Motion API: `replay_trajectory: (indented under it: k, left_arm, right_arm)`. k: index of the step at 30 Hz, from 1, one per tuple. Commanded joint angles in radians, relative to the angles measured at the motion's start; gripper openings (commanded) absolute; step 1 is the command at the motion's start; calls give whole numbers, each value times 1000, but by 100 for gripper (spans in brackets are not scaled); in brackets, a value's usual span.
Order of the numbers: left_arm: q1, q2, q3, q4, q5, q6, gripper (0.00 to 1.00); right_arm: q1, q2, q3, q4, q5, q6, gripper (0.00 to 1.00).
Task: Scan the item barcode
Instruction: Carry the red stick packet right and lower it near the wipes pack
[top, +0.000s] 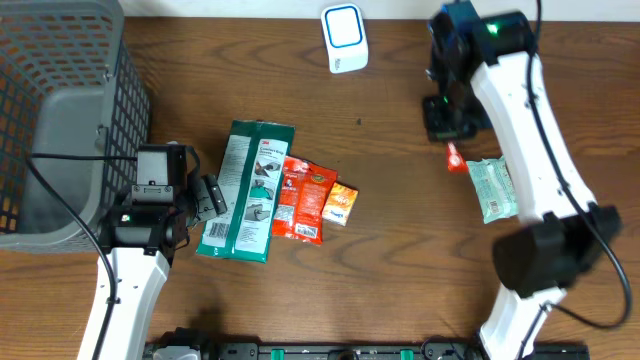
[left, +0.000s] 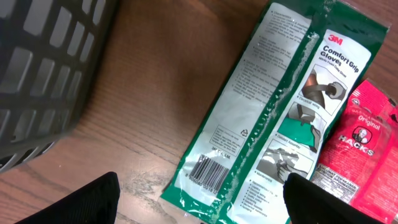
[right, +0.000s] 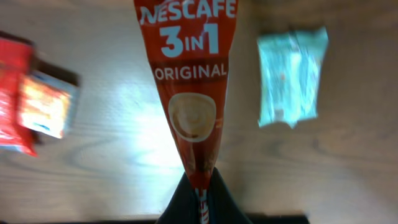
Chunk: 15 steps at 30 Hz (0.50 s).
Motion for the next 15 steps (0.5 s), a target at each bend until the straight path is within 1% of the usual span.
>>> replay_trajectory:
  k: [1, 3, 8, 13, 15]
  left_arm:
    - [3, 1, 14, 1, 6, -2, 85]
    - [3, 1, 14, 1, 6, -2, 85]
    - [3, 1, 14, 0, 5, -2, 85]
    - [3, 1, 14, 0, 5, -2, 85]
    - [3, 1, 14, 0, 5, -2, 85]
  right_arm:
    - [-29, -69, -225, 81, 46, 43, 1]
    - [-28, -69, -316, 143, 45, 44, 1]
    - [-31, -68, -525, 366, 42, 44, 1]
    - [-56, -68, -651, 575, 47, 97, 1]
    - [-72, -68, -687, 633, 47, 96, 1]
